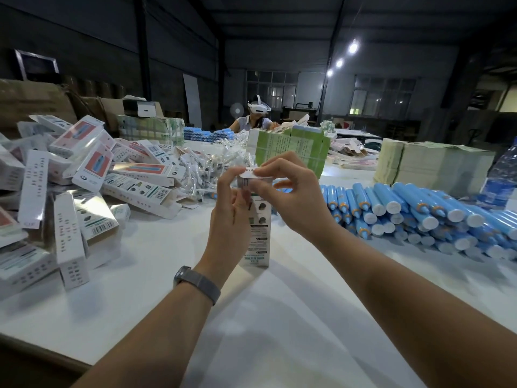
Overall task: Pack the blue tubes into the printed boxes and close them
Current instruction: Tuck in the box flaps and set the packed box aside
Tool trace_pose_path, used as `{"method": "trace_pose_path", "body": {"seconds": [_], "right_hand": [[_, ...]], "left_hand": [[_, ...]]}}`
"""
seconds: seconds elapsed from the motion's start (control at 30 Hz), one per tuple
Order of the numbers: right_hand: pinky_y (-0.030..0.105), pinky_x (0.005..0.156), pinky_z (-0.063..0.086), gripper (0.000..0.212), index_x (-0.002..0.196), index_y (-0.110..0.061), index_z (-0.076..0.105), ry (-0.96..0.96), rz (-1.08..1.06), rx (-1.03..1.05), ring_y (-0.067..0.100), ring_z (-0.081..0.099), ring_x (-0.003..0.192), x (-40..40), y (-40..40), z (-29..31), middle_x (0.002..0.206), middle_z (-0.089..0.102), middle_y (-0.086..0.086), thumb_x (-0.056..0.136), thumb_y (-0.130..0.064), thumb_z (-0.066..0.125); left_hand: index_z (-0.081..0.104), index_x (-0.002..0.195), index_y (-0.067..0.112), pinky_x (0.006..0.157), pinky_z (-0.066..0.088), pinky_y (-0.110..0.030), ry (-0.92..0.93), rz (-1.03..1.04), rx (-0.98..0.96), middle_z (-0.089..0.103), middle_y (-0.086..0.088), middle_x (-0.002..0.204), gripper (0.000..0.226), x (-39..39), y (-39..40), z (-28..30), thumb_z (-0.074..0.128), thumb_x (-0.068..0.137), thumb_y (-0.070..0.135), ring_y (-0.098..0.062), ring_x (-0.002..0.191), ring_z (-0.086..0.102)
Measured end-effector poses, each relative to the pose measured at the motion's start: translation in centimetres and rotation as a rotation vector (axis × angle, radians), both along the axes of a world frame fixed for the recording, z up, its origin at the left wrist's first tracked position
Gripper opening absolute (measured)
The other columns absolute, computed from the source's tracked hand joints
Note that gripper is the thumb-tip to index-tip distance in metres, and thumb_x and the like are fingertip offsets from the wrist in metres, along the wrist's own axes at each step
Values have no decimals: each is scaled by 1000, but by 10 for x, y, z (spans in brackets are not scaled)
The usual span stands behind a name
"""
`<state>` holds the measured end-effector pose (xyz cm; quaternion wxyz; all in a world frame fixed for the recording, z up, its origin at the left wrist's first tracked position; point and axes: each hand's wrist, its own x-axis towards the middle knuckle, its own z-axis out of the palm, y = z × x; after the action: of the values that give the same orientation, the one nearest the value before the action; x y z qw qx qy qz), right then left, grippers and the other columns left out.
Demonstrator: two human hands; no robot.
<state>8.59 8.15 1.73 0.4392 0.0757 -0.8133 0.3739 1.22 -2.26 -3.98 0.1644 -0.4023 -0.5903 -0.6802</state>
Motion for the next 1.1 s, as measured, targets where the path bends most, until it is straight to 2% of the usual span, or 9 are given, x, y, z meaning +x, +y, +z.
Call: {"method": "trace_pose_path", "body": {"seconds": [0.07, 0.13, 0.27, 0.37, 0.53, 0.6, 0.7, 0.87, 1.1], "right_hand": [[46, 84, 55, 7, 83, -18, 70, -11, -14, -30, 21, 61, 90, -2, -3, 3, 94, 55, 2, 87, -22, 75], [48, 79, 55, 9, 80, -17, 69, -8, -30, -29, 25, 61, 86, -5, -3, 6, 88, 52, 1, 87, -18, 75], [42, 74, 56, 4, 90, -19, 72, -2, -71, 45, 22, 61, 83, -8, -3, 5, 91, 52, 5, 88, -17, 74], [45, 77, 55, 11, 99, -20, 76, 7, -113, 100, 23, 62, 86, -10, -2, 3, 92, 53, 8, 89, -18, 72], [46, 77, 51, 10, 96, -13, 76, 61, -181, 183, 19, 57, 84, -14, -10, 4, 87, 52, 0, 90, -14, 69], [45, 79, 50, 11, 96, -9, 76, 95, -195, 194, 21, 56, 88, -16, -15, 2, 89, 55, -1, 90, -11, 67], [42, 78, 50, 12, 96, -7, 76, 126, -207, 181, 20, 58, 88, -18, -18, -1, 90, 58, -1, 90, -9, 67], [42, 71, 51, 9, 93, -8, 77, 130, -205, 148, 17, 60, 76, -16, -11, 2, 83, 57, -1, 88, -8, 69], [41, 75, 51, 3, 87, -13, 72, 74, -240, 169, 17, 60, 83, -16, -7, 6, 87, 56, -4, 89, -12, 69]], "left_hand": [[39, 126, 42, 63, 52, -60, 1, -8, -2, 62, -23, 90, 31, 0, 0, 1, 33, 106, 20, -29, 70, 63], [40, 125, 44, 65, 54, -60, -9, -11, -3, 64, -22, 91, 27, 1, 0, 1, 34, 106, 26, -33, 74, 66], [41, 125, 46, 68, 54, -61, -15, 4, -12, 66, -18, 94, 27, -1, 2, 0, 37, 104, 29, -32, 79, 68], [40, 126, 49, 68, 55, -60, -14, 33, -20, 67, -18, 96, 29, -2, 4, -1, 38, 101, 35, -30, 79, 69], [39, 123, 62, 65, 54, -60, -30, 74, -14, 68, -16, 91, 31, -4, 5, -4, 38, 100, 42, -30, 74, 69], [39, 125, 61, 65, 54, -61, -30, 80, -9, 68, -16, 91, 30, -5, 5, -5, 38, 100, 43, -32, 74, 69], [37, 130, 56, 67, 54, -62, -30, 74, -10, 68, -14, 93, 32, -5, 4, -6, 38, 100, 43, -32, 77, 70], [35, 127, 65, 68, 55, -61, -38, 71, -44, 67, -15, 85, 41, -1, 6, -5, 41, 97, 38, -34, 76, 68], [30, 130, 64, 68, 54, -59, -18, 86, -63, 64, -14, 81, 44, -1, 7, -5, 39, 97, 37, -31, 72, 66]]}}
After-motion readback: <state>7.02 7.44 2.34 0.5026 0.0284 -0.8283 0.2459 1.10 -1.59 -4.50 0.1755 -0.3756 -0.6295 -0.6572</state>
